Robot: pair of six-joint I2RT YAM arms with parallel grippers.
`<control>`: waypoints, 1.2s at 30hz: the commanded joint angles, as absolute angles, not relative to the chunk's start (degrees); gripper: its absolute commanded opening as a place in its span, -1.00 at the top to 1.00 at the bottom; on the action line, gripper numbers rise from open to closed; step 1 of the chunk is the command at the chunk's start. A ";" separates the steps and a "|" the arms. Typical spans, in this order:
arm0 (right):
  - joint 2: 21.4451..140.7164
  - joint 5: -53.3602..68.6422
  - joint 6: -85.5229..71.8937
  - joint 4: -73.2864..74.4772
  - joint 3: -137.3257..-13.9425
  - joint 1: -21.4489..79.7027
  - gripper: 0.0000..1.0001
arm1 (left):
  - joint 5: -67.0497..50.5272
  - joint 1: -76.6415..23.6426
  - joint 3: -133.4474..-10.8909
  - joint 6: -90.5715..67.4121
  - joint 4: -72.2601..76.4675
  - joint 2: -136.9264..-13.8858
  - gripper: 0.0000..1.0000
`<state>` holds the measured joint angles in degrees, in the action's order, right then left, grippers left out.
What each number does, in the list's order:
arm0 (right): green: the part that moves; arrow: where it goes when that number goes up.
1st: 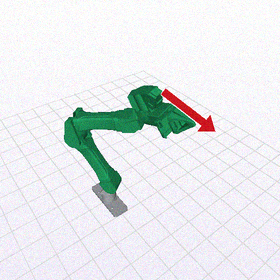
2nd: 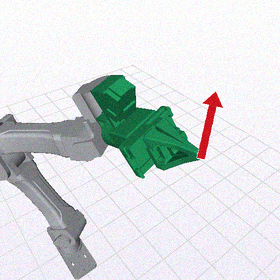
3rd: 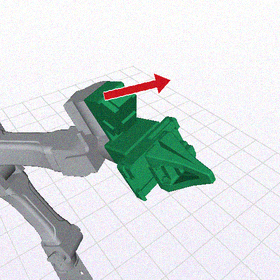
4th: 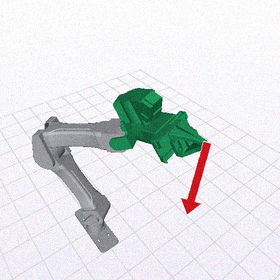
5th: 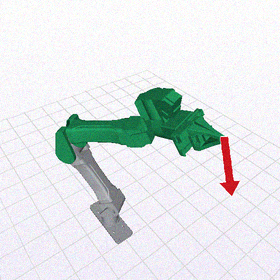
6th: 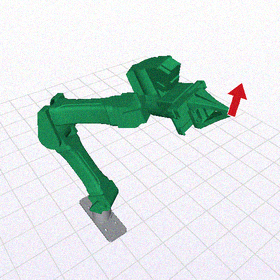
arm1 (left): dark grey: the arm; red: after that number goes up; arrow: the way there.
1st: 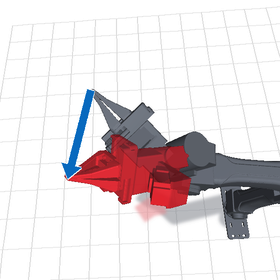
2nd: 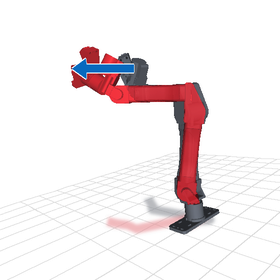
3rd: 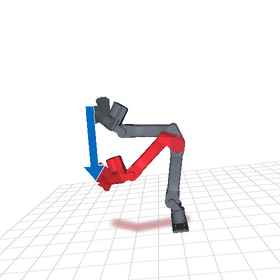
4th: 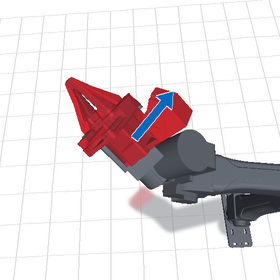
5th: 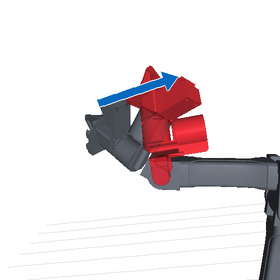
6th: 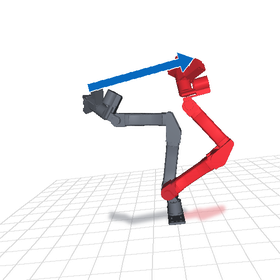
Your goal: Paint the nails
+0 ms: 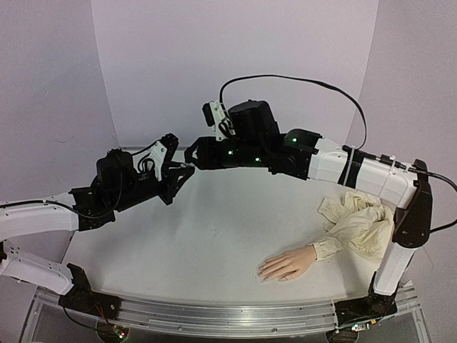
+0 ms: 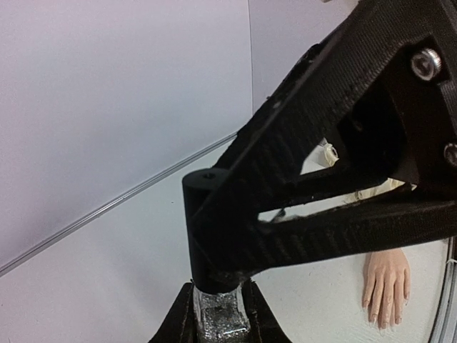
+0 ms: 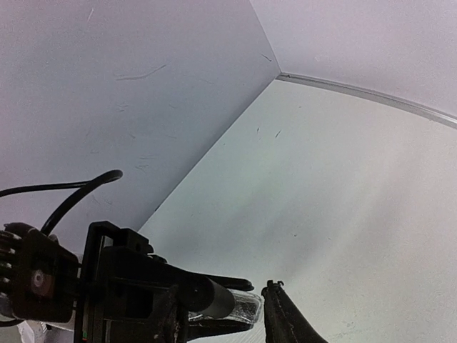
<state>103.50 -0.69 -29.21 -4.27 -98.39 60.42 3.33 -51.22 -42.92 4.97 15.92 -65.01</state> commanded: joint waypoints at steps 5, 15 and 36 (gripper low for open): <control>105.95 -0.45 -28.65 -4.75 -103.08 60.72 0.43 | 3.15 -51.60 -44.47 4.90 18.28 -65.19 1.00; 101.70 11.56 -16.11 -5.54 -98.68 60.30 1.00 | -12.84 -51.15 -45.35 1.45 18.19 -63.99 1.00; 91.85 40.53 -1.34 -5.01 -86.20 60.83 1.00 | -54.15 -45.97 -50.04 -1.79 18.17 -67.05 1.00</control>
